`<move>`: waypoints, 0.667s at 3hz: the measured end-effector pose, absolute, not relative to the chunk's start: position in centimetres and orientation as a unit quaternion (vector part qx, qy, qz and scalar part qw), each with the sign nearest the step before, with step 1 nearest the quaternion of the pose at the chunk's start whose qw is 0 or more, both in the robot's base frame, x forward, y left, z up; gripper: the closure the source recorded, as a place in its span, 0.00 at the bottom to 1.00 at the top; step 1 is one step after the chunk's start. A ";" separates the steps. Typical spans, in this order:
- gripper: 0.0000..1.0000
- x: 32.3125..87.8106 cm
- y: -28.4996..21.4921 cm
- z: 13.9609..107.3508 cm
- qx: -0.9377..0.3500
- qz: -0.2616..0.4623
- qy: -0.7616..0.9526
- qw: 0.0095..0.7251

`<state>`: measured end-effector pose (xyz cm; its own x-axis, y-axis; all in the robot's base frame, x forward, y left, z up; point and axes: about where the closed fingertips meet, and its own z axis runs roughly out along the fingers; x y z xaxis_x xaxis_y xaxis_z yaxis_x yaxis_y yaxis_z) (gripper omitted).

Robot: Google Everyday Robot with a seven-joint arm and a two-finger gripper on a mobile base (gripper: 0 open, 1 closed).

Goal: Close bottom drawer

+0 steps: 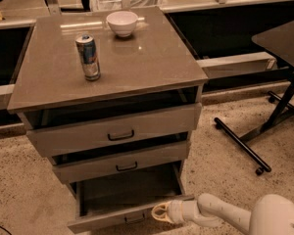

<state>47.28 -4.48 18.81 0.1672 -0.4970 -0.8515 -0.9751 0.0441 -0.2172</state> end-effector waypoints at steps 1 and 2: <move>0.50 49.3 -4.1 19.5 -0.622 0.279 0.585 0.439; 0.27 51.2 -3.3 18.6 -0.611 0.288 0.595 0.435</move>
Offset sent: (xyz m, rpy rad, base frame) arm 0.0685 0.0162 -0.0132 0.0350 0.0589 -0.0645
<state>51.18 -3.30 18.61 0.1258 -0.4765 -0.8701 -0.9780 0.0877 -0.1894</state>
